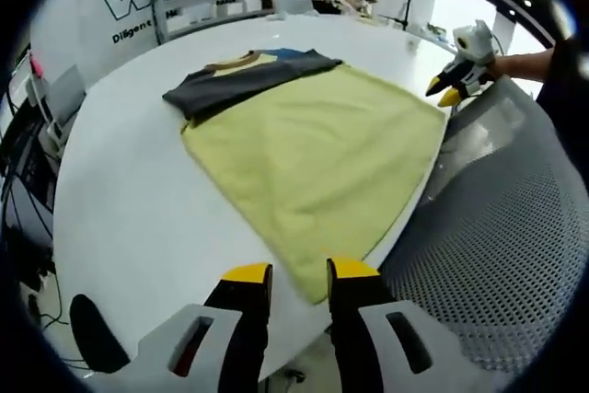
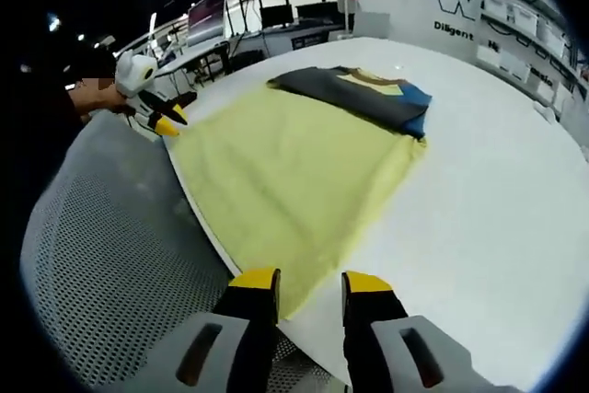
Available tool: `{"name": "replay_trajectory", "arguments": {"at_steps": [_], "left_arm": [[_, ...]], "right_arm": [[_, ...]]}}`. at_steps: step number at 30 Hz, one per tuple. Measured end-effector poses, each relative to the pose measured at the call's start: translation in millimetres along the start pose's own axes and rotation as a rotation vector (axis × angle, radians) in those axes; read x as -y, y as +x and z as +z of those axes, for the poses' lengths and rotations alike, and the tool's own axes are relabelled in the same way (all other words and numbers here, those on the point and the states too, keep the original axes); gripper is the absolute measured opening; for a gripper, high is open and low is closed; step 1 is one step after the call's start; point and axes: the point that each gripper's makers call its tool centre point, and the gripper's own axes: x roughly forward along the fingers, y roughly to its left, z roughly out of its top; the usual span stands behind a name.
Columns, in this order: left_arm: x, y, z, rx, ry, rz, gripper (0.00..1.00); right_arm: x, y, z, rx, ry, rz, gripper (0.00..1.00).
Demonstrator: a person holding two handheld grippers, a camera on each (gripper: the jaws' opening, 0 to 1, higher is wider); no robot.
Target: Fold the garment on the visible template until the final outline fits inside the template.
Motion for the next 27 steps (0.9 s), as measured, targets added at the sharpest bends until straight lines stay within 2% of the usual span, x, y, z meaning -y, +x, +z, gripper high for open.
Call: {"name": "replay_trajectory", "arguments": {"at_steps": [5, 9, 27], "left_arm": [[4.6, -0.7, -5.0, -0.013, -0.024, -0.009, 0.25], [5.1, -1.1, -4.7, -0.003, -0.055, -0.008, 0.2], [7.3, 7.5, -7.0, -0.044, -0.052, -0.004, 0.2]], "right_arm": [[-2.0, -0.5, -6.4, -0.025, 0.015, 0.014, 0.2], [-4.3, 0.5, -11.2, -0.038, 0.026, 0.027, 0.19], [-11.6, 8.5, -14.6, -0.073, 0.008, 0.065, 0.16]]}}
